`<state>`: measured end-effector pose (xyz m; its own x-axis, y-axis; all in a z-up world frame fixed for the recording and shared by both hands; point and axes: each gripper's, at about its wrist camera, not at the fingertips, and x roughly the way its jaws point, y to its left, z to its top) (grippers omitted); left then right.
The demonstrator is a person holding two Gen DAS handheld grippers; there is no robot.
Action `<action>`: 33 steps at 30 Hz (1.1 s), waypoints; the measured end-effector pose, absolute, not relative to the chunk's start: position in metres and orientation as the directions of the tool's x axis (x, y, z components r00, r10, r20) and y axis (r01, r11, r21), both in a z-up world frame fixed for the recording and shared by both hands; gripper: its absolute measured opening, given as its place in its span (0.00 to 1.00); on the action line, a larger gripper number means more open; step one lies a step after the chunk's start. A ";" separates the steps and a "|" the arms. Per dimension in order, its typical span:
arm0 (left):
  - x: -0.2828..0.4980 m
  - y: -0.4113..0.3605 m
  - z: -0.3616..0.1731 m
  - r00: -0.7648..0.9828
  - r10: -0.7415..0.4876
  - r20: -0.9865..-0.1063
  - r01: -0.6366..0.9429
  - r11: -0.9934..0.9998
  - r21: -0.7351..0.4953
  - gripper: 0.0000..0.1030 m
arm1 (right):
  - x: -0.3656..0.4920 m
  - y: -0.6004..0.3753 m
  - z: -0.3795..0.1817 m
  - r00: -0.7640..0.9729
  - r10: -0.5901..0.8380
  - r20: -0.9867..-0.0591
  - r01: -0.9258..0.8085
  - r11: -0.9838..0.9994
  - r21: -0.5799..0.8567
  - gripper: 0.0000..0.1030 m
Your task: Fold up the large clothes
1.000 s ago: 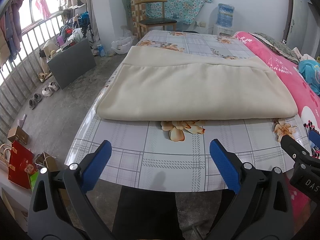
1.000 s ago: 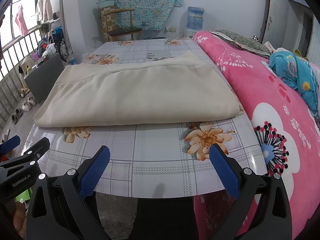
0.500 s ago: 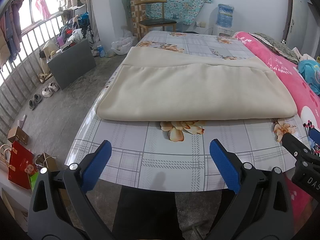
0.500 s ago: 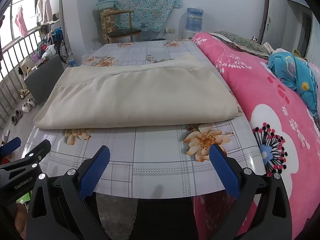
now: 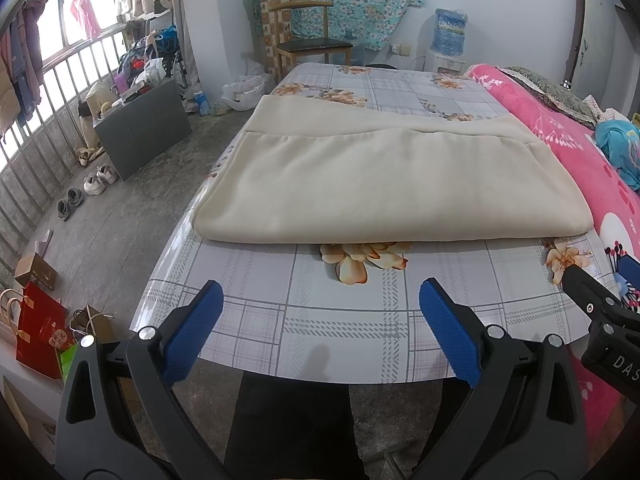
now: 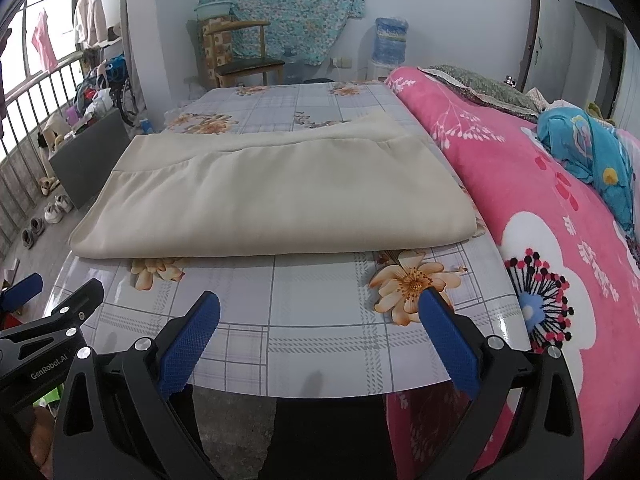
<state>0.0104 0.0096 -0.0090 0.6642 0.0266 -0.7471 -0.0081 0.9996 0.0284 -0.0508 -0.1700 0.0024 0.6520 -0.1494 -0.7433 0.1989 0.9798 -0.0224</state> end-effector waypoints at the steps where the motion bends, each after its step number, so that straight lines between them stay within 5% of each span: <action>1: 0.011 0.010 -0.009 0.665 0.027 -0.747 -0.008 1.000 0.028 0.92 | -0.051 -0.170 0.003 0.653 -0.150 -0.743 0.198 0.980 -0.023 0.94; 33: 0.011 0.011 -0.008 0.665 0.026 -0.746 -0.008 1.000 0.028 0.92 | -0.050 -0.168 0.004 0.655 -0.148 -0.741 0.192 0.981 -0.026 0.94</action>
